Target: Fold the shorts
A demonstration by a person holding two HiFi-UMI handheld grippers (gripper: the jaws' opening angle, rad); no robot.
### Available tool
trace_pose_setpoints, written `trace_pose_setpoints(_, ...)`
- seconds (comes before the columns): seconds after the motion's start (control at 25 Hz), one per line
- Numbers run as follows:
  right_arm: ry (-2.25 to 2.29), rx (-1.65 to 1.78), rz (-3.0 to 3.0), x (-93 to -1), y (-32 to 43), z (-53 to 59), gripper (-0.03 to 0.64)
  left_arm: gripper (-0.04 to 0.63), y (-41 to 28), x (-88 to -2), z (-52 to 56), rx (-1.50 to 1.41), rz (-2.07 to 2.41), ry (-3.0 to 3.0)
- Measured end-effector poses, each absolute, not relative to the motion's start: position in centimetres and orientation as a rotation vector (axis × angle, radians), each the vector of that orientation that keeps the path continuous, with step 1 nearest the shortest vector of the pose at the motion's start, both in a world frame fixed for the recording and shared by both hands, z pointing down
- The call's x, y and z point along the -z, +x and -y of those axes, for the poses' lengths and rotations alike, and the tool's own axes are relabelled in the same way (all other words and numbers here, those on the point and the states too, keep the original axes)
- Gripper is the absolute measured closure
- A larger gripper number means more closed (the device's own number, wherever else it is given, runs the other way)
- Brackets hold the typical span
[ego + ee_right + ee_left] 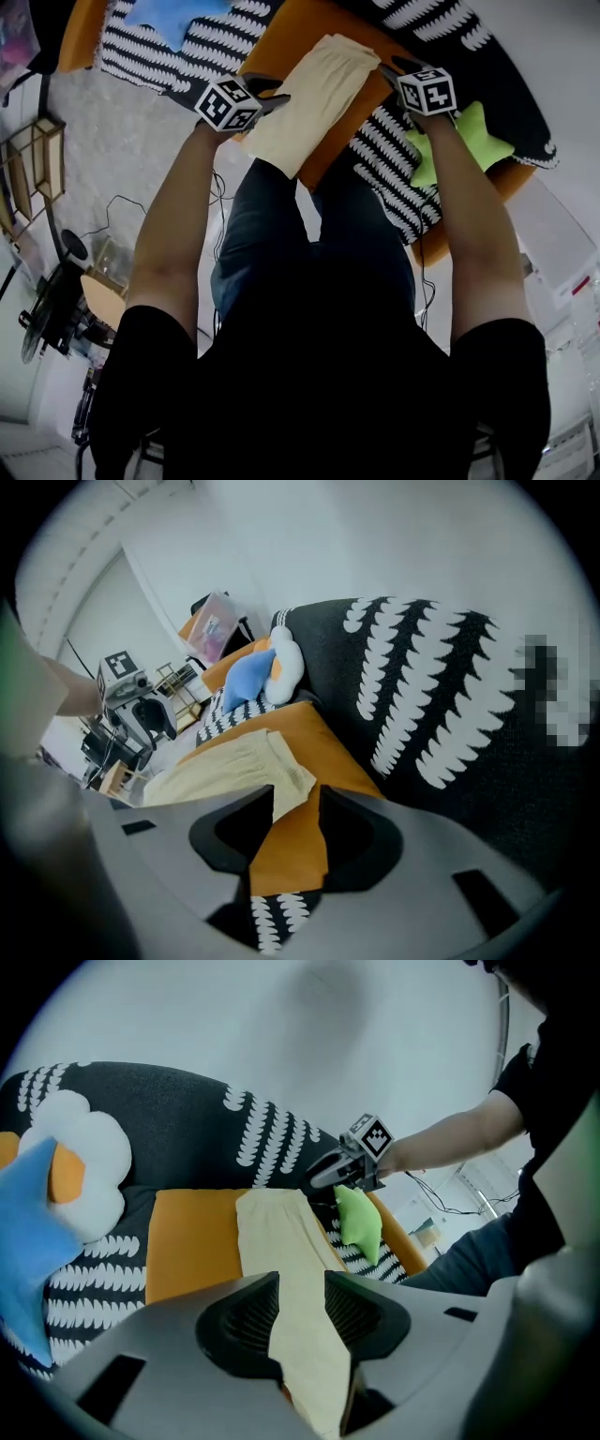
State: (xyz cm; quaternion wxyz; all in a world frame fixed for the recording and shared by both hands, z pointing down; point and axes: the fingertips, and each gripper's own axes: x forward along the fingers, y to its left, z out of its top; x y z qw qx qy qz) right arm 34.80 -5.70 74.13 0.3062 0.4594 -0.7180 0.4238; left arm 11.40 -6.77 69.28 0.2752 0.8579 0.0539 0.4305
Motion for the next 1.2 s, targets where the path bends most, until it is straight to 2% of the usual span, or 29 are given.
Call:
trace_pose_setpoints(0.24, 1.226, -1.158, 1.921, -75.7, 34.4, 7.1, 0.442, 0.425, 13.9, -70.9, 9.3, -1.203, -0.155, 2.343)
trace_pose_setpoints(0.72, 1.223, -1.296, 1.959, -78.8, 33.2, 8.7, 0.411, 0.397, 20.7, -73.6, 13.7, -1.107, -0.091, 2.293)
trace_pose_setpoints(1.2, 1.276, -1.428, 1.988, -80.3, 32.3, 9.0, 0.414, 0.354, 24.7, -77.7, 14.1, -1.137, -0.094, 2.229)
